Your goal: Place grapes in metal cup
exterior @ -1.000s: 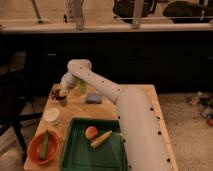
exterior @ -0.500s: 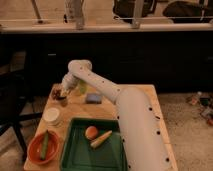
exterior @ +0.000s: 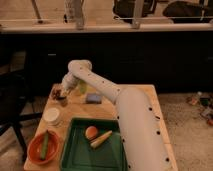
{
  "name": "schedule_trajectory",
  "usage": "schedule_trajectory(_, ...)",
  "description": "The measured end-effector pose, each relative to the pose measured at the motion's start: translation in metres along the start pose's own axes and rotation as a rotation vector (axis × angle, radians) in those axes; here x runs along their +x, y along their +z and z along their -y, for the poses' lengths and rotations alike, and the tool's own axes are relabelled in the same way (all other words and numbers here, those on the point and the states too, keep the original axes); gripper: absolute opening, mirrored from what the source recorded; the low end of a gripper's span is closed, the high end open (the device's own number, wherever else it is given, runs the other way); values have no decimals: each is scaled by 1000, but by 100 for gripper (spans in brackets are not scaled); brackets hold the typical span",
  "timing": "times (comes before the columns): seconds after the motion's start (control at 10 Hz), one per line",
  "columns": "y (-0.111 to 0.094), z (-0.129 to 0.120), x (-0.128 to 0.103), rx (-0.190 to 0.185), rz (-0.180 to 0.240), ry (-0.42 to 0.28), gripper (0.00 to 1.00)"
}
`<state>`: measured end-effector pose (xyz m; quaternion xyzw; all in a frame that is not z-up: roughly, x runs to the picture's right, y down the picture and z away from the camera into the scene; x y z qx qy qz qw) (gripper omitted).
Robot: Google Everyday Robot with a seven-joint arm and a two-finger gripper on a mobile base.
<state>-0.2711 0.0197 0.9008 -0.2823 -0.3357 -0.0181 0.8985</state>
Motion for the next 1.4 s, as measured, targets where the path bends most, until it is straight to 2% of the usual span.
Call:
schedule_trajectory(0.2,0,0,0,0,0,0,14)
schedule_trajectory(0.3,0,0,0,0,0,0,15)
schedule_trajectory(0.6,1,-1,0,-2,0,0,40)
schedule_trajectory(0.9,1,-1,0,-2,0,0,72)
schedule_trajectory(1.0,1,-1,0,-1,0,0,79)
schedule_trajectory(1.4,1,0,0,-1,0,0,80)
